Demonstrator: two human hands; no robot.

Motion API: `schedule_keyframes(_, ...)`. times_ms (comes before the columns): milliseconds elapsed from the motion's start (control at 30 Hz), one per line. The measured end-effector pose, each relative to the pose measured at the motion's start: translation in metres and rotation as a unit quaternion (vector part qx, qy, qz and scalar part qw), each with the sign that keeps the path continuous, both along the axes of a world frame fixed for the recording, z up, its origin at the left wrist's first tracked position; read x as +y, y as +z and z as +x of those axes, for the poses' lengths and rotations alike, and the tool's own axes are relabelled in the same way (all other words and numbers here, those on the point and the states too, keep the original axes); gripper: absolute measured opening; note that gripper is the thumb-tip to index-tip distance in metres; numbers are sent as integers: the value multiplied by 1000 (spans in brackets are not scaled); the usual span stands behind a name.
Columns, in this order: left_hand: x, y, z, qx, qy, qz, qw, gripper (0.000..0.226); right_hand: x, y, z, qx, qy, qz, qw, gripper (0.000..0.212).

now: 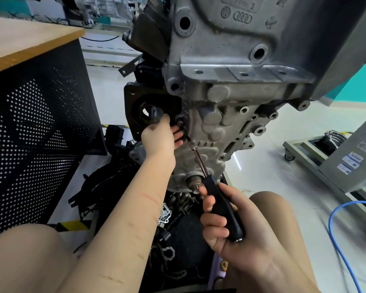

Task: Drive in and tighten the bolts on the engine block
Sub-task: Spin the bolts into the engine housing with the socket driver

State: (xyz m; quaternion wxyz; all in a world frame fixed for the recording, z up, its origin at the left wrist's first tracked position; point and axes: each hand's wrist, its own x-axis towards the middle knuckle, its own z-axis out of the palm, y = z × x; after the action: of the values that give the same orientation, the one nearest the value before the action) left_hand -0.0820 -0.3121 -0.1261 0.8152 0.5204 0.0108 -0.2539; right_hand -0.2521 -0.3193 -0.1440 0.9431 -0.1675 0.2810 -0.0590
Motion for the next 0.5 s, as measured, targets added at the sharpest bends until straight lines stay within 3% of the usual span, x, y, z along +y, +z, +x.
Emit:
schedule_keyframes(233,26,12,4,2,56,-95,994,30,4,1,-2,-24,20,19,999,30)
schedule_keyframes(300,39,15,12,-2,71,-88,994,29,6,1,2,-13,20,17,1000,28)
schedule_keyframes(433,77,20,30,-20,111,-44,993,26,21,7,24,-67,70,14,995,60)
schedule_keyframes(500,101,25,39,-29,109,-22,993,27,35,14,44,-83,117,-2,990,61)
